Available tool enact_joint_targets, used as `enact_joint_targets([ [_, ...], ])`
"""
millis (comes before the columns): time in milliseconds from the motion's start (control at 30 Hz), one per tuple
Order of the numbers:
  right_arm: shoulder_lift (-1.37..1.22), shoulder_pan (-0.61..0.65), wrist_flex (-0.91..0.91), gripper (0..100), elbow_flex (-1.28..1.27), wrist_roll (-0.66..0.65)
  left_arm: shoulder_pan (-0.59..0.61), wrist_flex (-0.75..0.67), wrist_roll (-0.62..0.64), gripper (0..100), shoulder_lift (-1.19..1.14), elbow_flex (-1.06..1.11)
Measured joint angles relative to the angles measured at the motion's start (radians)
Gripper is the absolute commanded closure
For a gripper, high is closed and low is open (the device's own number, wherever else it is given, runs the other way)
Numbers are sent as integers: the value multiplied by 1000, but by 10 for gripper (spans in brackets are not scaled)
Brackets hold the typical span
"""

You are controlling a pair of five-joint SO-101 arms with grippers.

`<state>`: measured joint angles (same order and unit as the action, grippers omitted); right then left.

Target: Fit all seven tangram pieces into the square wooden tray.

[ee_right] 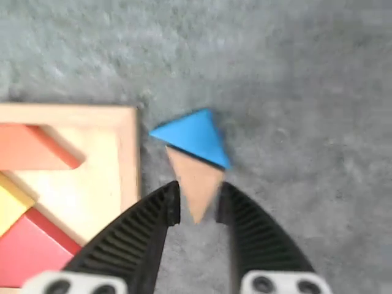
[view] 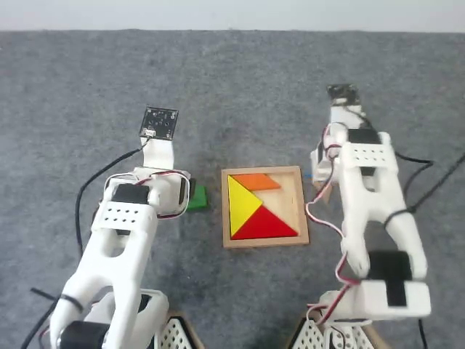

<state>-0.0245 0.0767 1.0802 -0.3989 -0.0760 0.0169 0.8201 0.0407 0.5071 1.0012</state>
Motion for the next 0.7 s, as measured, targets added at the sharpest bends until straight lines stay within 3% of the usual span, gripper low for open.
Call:
enact_joint_targets([
  [200,-153,20,-71,776,0,-5,0,0,0,812,0,0],
  [400,-173,20,-57,919,0,-5,0,0,0,812,0,0],
  [700,-173,18,-49,991,0,-5,0,0,0,812,0,0],
])
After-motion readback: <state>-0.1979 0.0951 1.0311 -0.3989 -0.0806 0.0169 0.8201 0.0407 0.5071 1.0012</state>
